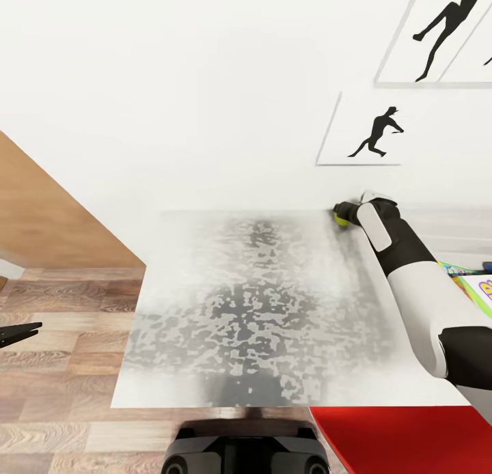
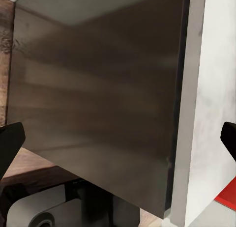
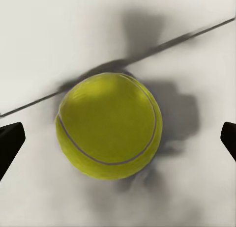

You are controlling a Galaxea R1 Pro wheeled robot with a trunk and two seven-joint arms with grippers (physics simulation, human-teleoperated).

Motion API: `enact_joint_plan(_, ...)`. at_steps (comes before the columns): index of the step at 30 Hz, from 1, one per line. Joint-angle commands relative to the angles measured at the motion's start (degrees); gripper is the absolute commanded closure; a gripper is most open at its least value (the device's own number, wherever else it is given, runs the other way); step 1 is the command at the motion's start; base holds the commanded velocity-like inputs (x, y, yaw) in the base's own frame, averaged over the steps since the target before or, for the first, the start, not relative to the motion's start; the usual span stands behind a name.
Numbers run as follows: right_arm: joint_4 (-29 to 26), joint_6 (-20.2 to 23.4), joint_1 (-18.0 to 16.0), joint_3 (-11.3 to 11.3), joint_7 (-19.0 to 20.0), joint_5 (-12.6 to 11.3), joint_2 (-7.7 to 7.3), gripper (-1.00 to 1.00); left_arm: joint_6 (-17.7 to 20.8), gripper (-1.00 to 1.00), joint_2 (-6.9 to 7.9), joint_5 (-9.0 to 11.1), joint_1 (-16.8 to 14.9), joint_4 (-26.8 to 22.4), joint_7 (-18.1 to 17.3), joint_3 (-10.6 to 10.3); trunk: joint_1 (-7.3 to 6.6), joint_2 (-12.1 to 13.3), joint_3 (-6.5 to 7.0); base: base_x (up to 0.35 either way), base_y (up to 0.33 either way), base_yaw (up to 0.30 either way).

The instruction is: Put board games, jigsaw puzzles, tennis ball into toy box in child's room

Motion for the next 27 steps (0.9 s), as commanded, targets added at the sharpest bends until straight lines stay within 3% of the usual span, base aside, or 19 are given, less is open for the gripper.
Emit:
enact_joint_plan(1,0.0,0.1,-0.1,0.3,-0.6,-0.6,-0.08,-1.0,0.6,-1.0,0.04,0.3,0.0,0.0,-0.2,-0.3,0.03,-0.1,-0.08,0.0,0.0,0.0)
enact_joint_plan(27,0.7,-0.1,-0.5,0.3,1.9,-0.9,-0.17,-1.0,0.6,-1.0,-0.02,0.3,0.0,0.0,-0.2,-0.3,0.03,-0.1,-0.08,0.0,0.0,0.0)
